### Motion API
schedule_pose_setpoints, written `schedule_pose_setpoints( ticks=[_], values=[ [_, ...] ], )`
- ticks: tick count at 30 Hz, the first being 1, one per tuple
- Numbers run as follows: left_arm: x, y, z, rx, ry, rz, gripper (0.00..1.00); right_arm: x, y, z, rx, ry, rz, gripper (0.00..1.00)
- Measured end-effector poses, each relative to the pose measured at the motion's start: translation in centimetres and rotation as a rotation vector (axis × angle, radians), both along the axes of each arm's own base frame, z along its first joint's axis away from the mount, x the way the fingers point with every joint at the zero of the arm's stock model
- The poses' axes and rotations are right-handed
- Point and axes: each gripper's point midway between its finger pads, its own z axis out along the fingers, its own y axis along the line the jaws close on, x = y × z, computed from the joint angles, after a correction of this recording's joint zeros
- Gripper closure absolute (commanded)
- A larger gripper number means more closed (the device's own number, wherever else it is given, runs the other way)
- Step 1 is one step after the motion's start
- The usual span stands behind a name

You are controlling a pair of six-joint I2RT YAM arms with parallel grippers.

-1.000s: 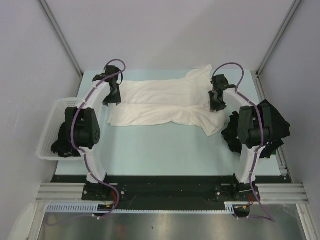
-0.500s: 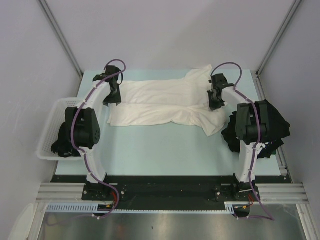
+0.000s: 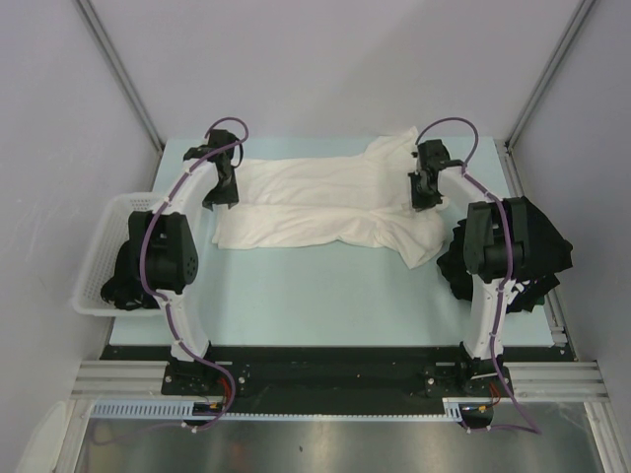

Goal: Fold and stack the t-shirts
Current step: Fold the flattened tshirt in 1/3 of the way

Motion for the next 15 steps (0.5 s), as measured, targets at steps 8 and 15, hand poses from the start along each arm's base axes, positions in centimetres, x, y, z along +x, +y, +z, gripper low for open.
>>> schedule_pose_setpoints(
  ticks=[8, 15],
  values=[
    [-0.2, 0.0, 0.0, 0.0, 0.005, 0.0, 0.49, 2.4, 0.3, 3.5, 0.012, -0.091, 0.002, 1.0],
    [-0.9, 0.1, -0.6, 0.003, 0.025, -0.001, 0.49, 2.4, 0.7, 4.0, 0.013, -0.089, 0.013, 0.8]
  ],
)
